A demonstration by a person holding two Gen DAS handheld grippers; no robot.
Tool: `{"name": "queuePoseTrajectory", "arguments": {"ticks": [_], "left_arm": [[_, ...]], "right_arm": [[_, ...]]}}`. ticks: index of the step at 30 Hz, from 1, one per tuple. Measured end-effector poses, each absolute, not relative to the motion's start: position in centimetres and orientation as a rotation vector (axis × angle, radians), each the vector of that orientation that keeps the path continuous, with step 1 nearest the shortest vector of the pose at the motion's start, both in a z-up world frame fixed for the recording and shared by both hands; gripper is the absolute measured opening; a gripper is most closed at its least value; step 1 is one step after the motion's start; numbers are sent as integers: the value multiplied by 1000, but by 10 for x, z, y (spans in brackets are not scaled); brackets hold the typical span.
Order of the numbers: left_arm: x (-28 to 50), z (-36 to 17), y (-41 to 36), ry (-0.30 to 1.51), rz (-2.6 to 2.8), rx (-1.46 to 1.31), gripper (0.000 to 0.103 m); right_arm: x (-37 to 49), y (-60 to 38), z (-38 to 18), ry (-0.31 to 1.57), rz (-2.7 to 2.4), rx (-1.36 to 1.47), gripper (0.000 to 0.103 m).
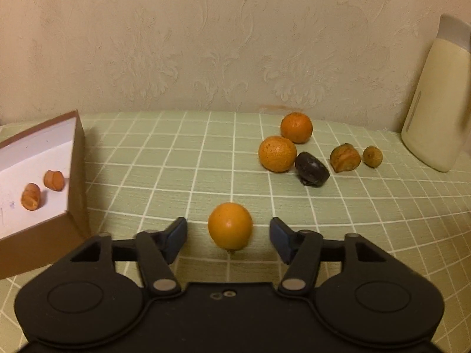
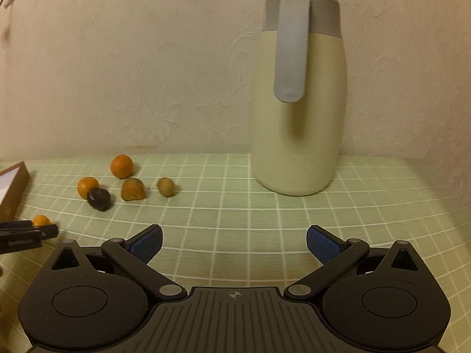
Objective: Organize fruits
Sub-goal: 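Grasp a kumquat with the left tool while the right tool grasps a dark chestnut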
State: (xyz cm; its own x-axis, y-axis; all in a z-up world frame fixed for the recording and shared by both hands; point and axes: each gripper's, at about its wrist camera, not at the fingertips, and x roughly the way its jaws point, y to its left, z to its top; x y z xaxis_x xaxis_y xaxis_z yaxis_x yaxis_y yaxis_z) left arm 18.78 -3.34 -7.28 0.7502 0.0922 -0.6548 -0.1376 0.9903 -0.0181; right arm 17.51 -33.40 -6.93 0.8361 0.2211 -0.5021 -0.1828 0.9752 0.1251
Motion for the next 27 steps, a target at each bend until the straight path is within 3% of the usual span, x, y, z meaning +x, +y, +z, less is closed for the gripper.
{"name": "queuePoseTrajectory", "arguments": {"ticks": [1,2,16,27], "left_arm": [[188,-72,-35,705,135,-45,24],[189,-72,-34,703,126,-44,21],[150,-39,-25,633,92,-70,21],[129,-24,29,604,204,-92,21]], "right_arm": [[176,-333,-69,539,218,76,103],[177,-332,-69,534,220,80,103],[203,-284,-83,528,268,35,103],[221,-226,-82,520,363,19,103]]}}
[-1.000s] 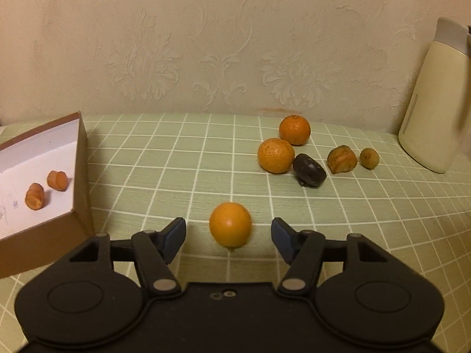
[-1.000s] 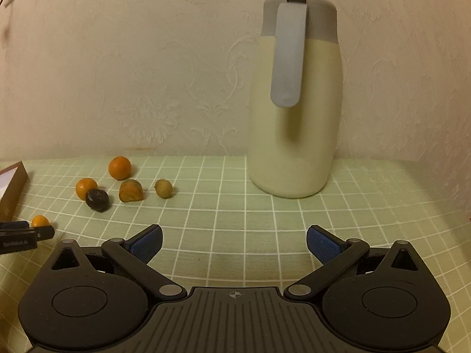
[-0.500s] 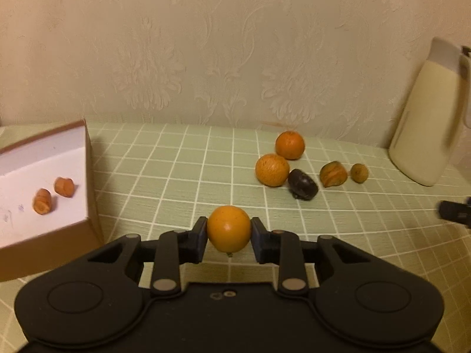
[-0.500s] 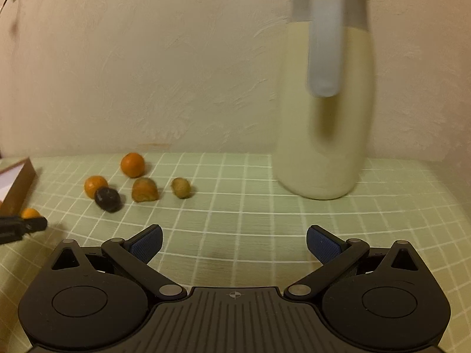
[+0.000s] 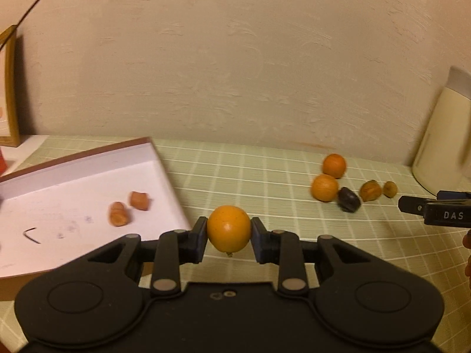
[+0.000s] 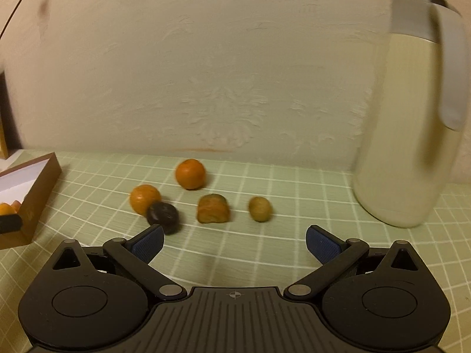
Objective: Organize fruits
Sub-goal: 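Grasp a kumquat with the left tool while the right tool grasps a dark chestnut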
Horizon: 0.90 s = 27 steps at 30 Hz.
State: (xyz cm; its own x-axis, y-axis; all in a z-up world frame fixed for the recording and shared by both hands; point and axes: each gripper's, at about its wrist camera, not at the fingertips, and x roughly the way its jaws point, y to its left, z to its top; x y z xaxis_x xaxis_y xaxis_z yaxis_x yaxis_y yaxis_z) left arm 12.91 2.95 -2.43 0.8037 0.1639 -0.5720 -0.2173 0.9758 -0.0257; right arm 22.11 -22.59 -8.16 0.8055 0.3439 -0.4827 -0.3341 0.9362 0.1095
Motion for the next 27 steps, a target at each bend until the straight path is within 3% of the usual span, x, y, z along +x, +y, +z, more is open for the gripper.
{"name": "queuePoseTrajectory", "arguments": {"ticks": [2,4,15,21,24,27], "left_arm": [[123,-23,35,604,208,-92,21],[117,-21,38,601,208,-87,21],[102,-20,41,611,201,-84,21],[96,-20,43,614,202,-90,21],[94,-20,46,614,210,-91,21],[92,-19,50,610,223,-96,21]], "right_arm": [[223,-218,-84,522,383,10,102],[225,-210,-87,528,411,-3,84],[247,-152,-97,525,523,-127,71],[269,-139,-108,594,542,-135,56],[270,-139,-108,597,549,-127,33],[268,-139,-107,607,540,-131,33]]}}
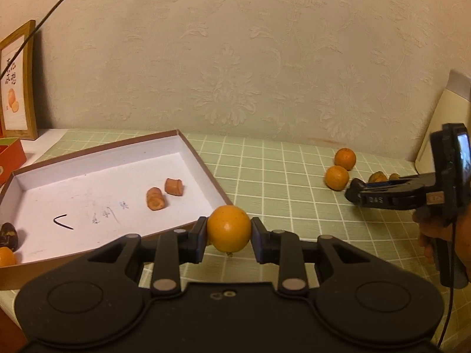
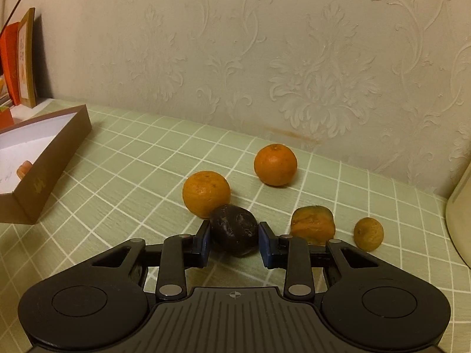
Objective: Organize fruits
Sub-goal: 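Grasp a kumquat with the left tool while the right tool grasps a dark chestnut, then carry the kumquat and chestnut in both tools over the box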
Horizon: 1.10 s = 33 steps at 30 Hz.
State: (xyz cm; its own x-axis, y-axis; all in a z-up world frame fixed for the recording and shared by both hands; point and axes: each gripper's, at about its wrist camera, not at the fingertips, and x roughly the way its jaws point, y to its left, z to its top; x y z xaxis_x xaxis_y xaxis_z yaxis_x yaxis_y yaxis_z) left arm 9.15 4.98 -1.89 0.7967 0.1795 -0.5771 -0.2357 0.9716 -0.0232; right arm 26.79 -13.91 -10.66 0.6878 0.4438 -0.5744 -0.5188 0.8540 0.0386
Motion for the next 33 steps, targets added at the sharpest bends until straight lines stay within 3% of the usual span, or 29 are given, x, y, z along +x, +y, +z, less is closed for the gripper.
{"name": "queuePoseTrajectory", "arguments": {"ticks": [15,33], "left_arm": [[54,-3,82,576,302,-95,21],[6,10,137,551,443,-132,21]], "right_arm": [[195,-147,-35,555,603,-121,33],[127,-29,-19,518,875,-235,33]]}}
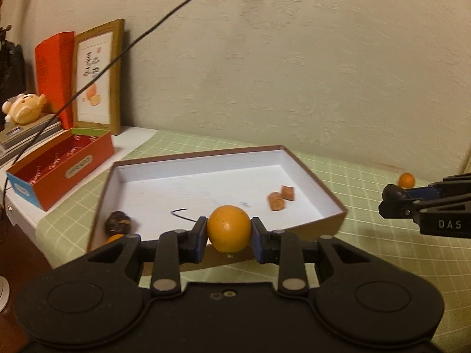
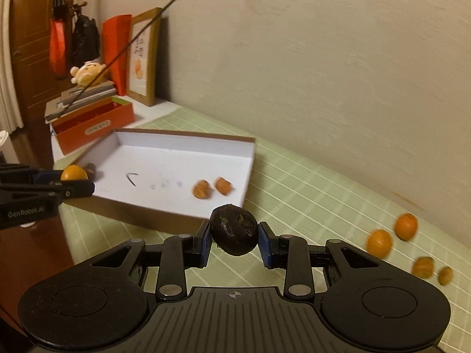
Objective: Organize fruits
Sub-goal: 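Carry the kumquat and chestnut in both tools over the box, then open both tools to drop the kumquat and chestnut into the box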
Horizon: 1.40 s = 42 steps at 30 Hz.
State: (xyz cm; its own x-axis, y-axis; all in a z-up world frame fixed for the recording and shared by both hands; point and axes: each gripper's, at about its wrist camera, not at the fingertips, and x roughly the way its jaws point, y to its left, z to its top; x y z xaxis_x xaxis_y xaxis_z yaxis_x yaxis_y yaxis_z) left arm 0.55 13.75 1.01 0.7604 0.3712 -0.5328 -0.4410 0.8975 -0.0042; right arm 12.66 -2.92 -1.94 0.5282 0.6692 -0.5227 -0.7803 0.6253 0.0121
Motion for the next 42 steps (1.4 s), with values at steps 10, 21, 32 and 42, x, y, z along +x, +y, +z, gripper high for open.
{"name": "queuePoseTrajectory", "arguments": {"ticks": [10,21,32,42], "left_arm": [[-11,9,182,542,542,-176,21],[-3,12,210,495,605,-203,21],[7,7,225,495,621,-224,23],[9,-6,236,527,678,-183,97]], "right_arm": [[137,2,-23,528,895,-201,33],[154,40,-24,507,874,-154,33],[170,54,-28,514,878,-127,33],[167,63,-35,448,828,-110,103]]}}
